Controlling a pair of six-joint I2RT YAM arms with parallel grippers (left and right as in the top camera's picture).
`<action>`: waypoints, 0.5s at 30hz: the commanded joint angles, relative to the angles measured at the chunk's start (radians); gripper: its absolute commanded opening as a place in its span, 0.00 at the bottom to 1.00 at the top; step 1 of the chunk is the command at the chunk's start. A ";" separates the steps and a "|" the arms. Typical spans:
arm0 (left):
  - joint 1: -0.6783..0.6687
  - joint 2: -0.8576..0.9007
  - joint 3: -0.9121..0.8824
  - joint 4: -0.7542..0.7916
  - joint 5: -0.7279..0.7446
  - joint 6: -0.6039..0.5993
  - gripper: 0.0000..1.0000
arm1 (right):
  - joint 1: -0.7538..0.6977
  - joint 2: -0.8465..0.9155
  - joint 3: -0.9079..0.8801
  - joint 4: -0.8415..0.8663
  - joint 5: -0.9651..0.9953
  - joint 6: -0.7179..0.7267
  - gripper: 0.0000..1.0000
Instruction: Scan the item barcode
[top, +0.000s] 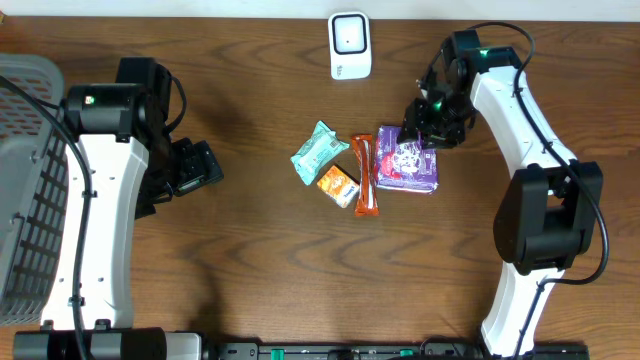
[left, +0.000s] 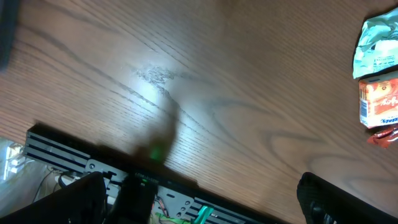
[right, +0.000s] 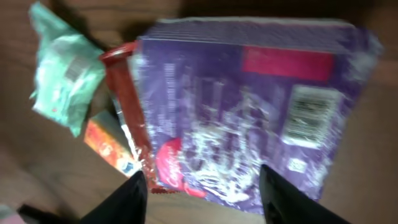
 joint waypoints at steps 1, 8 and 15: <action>0.002 0.004 -0.004 -0.003 -0.016 -0.005 0.98 | 0.059 -0.008 0.021 0.011 -0.073 -0.173 0.60; 0.002 0.004 -0.004 0.001 -0.016 -0.005 0.98 | 0.227 -0.008 0.019 0.042 0.475 0.062 0.60; 0.002 0.004 -0.004 0.001 -0.016 -0.005 0.98 | 0.372 0.007 0.000 0.045 0.826 0.255 0.60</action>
